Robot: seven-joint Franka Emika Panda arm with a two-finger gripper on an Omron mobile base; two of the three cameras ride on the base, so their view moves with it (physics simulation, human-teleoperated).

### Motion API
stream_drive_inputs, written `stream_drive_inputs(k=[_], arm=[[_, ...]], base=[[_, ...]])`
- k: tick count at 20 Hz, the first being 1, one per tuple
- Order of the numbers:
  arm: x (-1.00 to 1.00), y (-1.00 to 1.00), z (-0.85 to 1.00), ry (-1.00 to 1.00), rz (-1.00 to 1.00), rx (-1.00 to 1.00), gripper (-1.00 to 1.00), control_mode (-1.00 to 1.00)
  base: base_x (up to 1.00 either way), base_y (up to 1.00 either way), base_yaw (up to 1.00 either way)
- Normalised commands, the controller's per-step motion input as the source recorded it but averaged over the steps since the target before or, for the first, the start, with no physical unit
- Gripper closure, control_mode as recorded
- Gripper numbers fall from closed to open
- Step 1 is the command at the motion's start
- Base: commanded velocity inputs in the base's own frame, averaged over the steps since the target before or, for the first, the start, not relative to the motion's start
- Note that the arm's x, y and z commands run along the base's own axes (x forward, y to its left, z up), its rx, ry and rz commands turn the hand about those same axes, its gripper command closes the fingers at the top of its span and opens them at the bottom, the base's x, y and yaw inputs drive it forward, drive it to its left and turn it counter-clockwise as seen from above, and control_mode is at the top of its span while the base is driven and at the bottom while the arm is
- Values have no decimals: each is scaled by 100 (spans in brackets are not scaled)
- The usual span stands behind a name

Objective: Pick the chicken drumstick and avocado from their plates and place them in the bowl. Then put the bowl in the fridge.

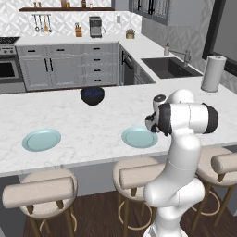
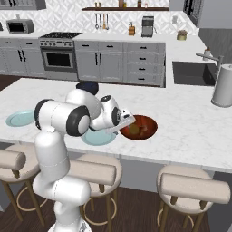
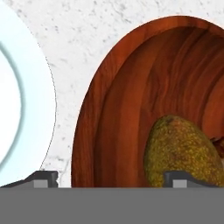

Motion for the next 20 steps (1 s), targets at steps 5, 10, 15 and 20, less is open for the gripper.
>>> stream_drive_inputs(k=[5,10,15,20], arm=[[-2,-1,-1,0,0,0,100,-100],[-19,-1,-2,0,4,0,100,-100],[-11,0,0,0,5,0,100,-100],[-49,14,60,-1,14,0,100,-100]], base=[[0,0,0],[0,0,0],[0,0,0],[0,0,0]])
